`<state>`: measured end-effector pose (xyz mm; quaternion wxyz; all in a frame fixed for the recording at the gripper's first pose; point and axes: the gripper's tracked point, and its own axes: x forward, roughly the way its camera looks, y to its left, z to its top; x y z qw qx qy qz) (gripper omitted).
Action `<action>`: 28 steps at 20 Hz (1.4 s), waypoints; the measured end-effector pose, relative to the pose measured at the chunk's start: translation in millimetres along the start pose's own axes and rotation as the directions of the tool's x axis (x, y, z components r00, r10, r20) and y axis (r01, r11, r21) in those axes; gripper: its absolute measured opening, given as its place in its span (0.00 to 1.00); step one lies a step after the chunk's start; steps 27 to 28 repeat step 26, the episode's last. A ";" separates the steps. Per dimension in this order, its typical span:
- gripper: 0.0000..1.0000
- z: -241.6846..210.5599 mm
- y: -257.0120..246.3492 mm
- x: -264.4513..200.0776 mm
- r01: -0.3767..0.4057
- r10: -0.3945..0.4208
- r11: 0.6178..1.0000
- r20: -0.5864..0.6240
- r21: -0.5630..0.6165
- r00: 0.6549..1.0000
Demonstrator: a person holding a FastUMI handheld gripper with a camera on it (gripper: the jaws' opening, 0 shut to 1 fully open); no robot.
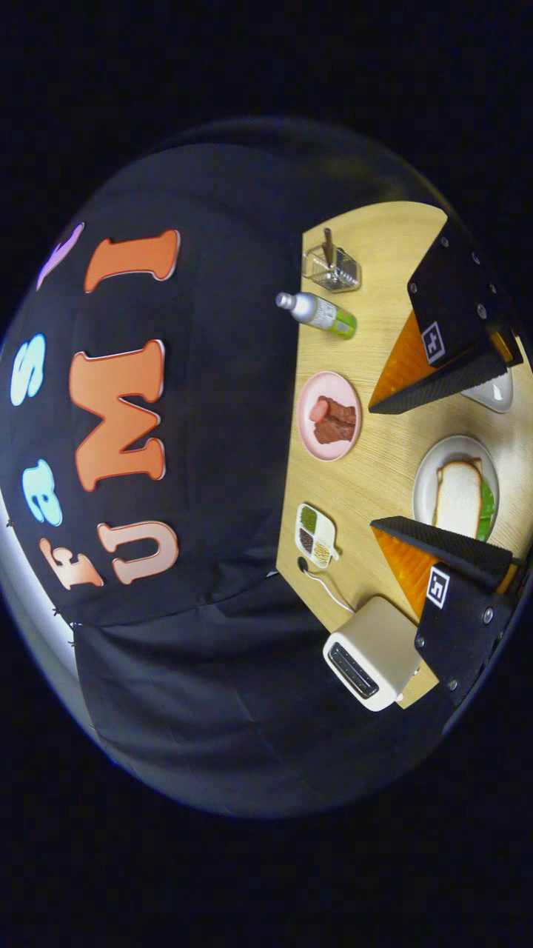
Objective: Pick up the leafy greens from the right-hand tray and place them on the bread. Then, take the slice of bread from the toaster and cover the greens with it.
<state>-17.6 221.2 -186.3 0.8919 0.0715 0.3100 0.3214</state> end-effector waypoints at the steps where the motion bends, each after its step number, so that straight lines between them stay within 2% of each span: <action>1: 0.85 14.6 0.9 -8.6 0.013 -0.013 1.000 0.039 -0.016 0.999; 6: 0.91 92.1 2.3 -50.6 0.087 -0.074 0.995 0.251 -0.042 0.965; 12: 0.93 163.5 2.5 -103.5 0.205 -0.150 0.976 0.452 -0.073 0.879; 15: 0.94 183.0 9.1 -123.5 0.229 -0.159 0.970 0.508 -0.078 0.846; 18: 0.95 196.2 8.2 -142.4 0.285 -0.199 0.956 0.561 -0.069 0.804; 24: 0.97 205.1 7.3 -162.7 0.346 -0.269 0.938 0.630 0.001 0.729; 26: 0.97 202.0 7.3 -166.1 0.362 -0.273 0.932 0.645 -0.006 0.714; 28: 0.97 202.0 7.3 -166.1 0.362 -0.273 0.932 0.645 -0.006 0.714</action>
